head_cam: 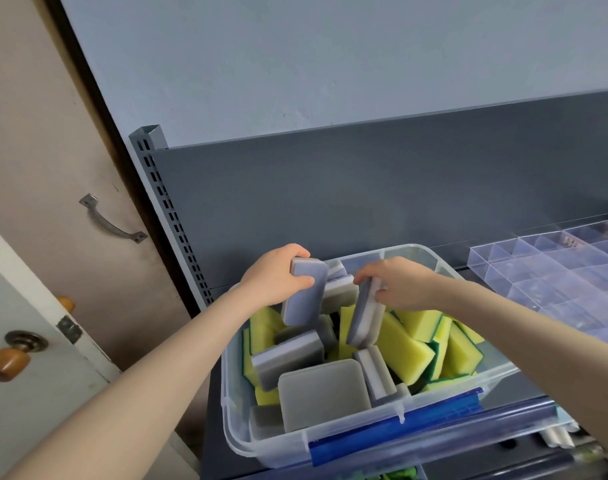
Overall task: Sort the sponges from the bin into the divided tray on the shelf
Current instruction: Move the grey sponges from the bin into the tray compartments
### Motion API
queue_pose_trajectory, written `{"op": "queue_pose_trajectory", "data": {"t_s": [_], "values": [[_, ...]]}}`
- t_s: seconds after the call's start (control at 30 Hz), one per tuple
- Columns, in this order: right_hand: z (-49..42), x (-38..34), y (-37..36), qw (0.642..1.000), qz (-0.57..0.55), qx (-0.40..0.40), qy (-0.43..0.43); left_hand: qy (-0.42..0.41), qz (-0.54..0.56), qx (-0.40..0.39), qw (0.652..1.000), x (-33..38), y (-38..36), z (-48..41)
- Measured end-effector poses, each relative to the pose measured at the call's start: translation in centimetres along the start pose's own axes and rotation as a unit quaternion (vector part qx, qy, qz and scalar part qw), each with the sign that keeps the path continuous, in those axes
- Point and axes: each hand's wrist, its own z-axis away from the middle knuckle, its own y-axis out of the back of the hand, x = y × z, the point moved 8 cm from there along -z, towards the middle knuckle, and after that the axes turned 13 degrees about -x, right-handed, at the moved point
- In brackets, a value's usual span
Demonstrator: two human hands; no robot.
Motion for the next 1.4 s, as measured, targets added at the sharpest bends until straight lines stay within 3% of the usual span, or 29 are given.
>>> {"op": "queue_pose_trajectory", "data": {"t_s": [0.13,0.2,0.27,0.4,0.57,0.9,1.13,1.27,1.4], "values": [[0.2,0.1,1.4,0.977,-0.178,0.116,0.015,0.007,0.009,-0.002,1.000,-0.1,-0.1,0.1],[0.4,0.3,2.1,0.964,-0.204,0.171,0.013,0.008,0.010,-0.004,1.000,-0.2,-0.2,0.1],[0.3,0.4,1.8,0.971,-0.184,0.154,-0.009,0.008,0.014,-0.004,1.000,-0.2,-0.1,0.1],[-0.2,1.1,0.6,0.973,-0.222,0.045,-0.045,0.010,0.026,-0.007,1.000,-0.6,0.2,0.1],[0.6,1.2,3.3,0.929,-0.348,0.124,0.020,-0.003,0.056,-0.002,0.998,-0.6,0.8,-0.1],[1.2,0.9,3.4,0.930,-0.329,0.156,0.041,-0.054,0.088,-0.003,0.995,0.1,1.0,-0.8],[1.9,1.7,4.2,0.923,-0.338,0.181,0.034,-0.007,0.042,0.053,0.998,0.0,2.5,-1.3],[1.9,2.5,4.1,0.921,-0.336,0.195,0.016,0.019,0.172,0.095,0.980,-0.7,2.9,-1.5],[1.6,3.1,3.8,0.927,-0.314,0.205,-0.017,-0.010,0.329,0.062,0.942,-0.6,1.9,-1.4]]}}
